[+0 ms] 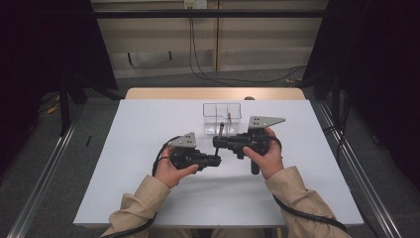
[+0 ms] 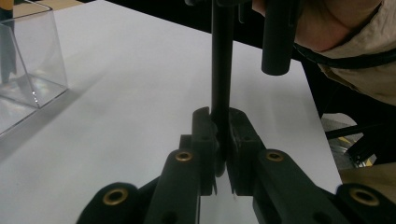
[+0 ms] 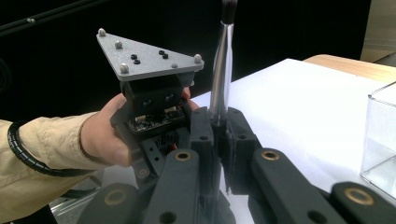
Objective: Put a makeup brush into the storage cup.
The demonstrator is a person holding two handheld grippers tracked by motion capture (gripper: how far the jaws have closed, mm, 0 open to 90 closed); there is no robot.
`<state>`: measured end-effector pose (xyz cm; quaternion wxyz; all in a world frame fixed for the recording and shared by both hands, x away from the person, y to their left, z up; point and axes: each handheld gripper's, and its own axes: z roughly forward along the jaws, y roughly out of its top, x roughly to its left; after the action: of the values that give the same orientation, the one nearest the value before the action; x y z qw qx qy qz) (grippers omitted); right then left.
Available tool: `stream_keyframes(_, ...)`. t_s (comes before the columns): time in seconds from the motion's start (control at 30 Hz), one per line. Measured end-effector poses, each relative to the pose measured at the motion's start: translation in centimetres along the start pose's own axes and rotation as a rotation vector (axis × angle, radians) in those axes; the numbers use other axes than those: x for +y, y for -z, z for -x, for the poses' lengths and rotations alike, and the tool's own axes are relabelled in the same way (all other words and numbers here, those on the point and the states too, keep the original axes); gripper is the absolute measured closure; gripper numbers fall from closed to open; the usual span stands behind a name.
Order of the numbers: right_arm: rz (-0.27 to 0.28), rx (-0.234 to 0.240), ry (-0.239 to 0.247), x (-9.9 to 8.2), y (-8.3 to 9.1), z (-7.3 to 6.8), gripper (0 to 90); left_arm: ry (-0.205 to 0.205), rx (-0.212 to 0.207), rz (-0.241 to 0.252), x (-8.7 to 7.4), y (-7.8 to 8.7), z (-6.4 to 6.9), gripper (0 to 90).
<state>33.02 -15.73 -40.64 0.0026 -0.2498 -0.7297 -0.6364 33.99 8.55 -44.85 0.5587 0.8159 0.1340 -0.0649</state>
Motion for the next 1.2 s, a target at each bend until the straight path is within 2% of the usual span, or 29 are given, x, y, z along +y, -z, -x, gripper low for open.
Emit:
stream_keyframes(0.13, 0.003, -0.001, 0.003, 0.0, 0.0, 0.0, 84.4, 0.013, -0.007, 0.011, 0.0, -0.3, 0.1, 82.8)
stream_keyframes(0.53, 0.009, 0.016, 0.012, 0.1, -0.1, -0.1, 84.4, 0.015, -0.019, 0.027, 0.0, -0.2, 0.1, 78.6)
stream_keyframes(0.73, 0.011, 0.015, 0.018, 0.2, 0.1, -0.1, 84.4, 0.023, -0.031, 0.047, -0.1, 0.1, 0.0, 68.8)
stream_keyframes(0.87, 0.014, 0.012, 0.025, 0.4, 0.3, -0.1, 84.4, 0.043, -0.03, 0.065, 0.0, 0.7, -0.1, 62.9)
stream_keyframes(1.1, 0.014, 0.003, 0.034, 0.5, 0.5, -0.2, 84.4, 0.05, -0.008, 0.096, 0.0, 1.4, -0.1, 52.4)
stream_keyframes(1.2, 0.014, 0.001, 0.039, 0.5, 0.5, -0.2, 84.4, 0.038, -0.002, 0.106, 0.0, 1.5, -0.1, 47.3)
